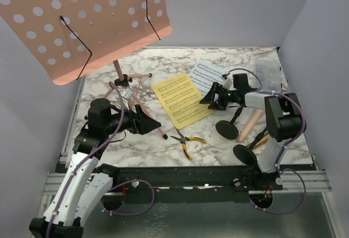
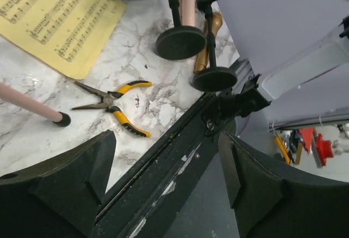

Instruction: Set up the instrument practice props

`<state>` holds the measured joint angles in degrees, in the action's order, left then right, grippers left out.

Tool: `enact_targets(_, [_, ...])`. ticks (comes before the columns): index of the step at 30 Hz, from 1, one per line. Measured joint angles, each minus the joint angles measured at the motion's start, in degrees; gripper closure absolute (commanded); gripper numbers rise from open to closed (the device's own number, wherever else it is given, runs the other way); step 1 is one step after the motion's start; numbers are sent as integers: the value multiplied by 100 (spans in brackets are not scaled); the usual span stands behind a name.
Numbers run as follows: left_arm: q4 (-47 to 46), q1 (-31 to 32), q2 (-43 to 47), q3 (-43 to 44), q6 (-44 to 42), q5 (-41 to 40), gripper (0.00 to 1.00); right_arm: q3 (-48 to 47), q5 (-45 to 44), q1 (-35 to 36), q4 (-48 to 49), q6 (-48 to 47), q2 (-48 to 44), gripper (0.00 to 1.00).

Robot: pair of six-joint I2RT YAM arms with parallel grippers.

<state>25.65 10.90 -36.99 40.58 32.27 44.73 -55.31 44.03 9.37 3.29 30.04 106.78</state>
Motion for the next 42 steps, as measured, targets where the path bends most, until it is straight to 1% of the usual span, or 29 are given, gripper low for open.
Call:
enact_targets(3, [-76,876,-35,0,-44,-428,18,-2,-101,0,-42,-55,-39,15])
enact_targets(4, [-116,1353,-92,0,-44,-726,18,-2,-118,0,-44,-57,-44,15])
enact_targets(7, [-205,2507,-219,2,-46,-1534,18,-2,-144,0,-55,-74,-61,14])
enact_targets(8, [-262,3047,-275,2,-50,-2000,18,0,-170,0,-63,-79,-74,14])
enact_targets(9, [-295,3357,-343,2,-52,-2297,18,7,-223,0,-81,-94,-98,14])
enact_targets(11, [-391,3891,-476,2,-70,-2900,18,22,-367,0,-179,-114,-168,14])
enact_targets(12, [-505,4170,-597,9,-90,-3377,18,22,-450,0,-240,-116,-199,14])
enact_targets(13, [-568,4395,-708,24,-109,-3604,17,20,-529,0,-299,-114,-225,14])
enact_targets(15, [-691,4780,-1117,136,-162,-4325,10,17,-675,2,-389,-111,-273,14])
enact_targets(16, [-721,4909,-1364,254,-177,-4647,8,17,-745,2,-428,-107,-299,14])
enact_targets(17, [-726,4996,-1670,435,-195,-4918,8,17,-815,2,-470,-94,-328,14])
enact_targets(18, [-726,5023,-2186,719,-201,-5184,8,17,-887,2,-503,-92,-352,13])
enact_targets(20, [-756,4868,-2946,1169,-184,-5372,9,17,-981,0,-562,-66,-387,13])
enact_targets(22, [-756,4494,-3534,1528,-98,-5248,10,17,-1056,0,-621,-37,-426,13])
enact_targets(26, [-761,3458,-4435,1998,367,-4848,9,-20,-1176,0,-704,46,-452,13])
enact_targets(28, [-743,3139,-4804,2164,680,-4822,10,-109,-1233,0,-780,107,-452,13])
enact_targets(30, [-706,3025,-5104,2319,903,-4809,12,-243,-1272,0,-815,170,-446,14])
enact_targets(31, [-658,2979,-5449,2533,1093,-4778,12,-297,-1281,0,-815,197,-444,14])
enact_targets(36, [-557,2944,-6616,3274,1423,-4802,12,-466,-1412,0,-870,205,-439,14])
enact_targets(42, [-474,2868,-7385,3558,1523,-5060,12,-721,-1692,0,-1150,-17,-210,14])
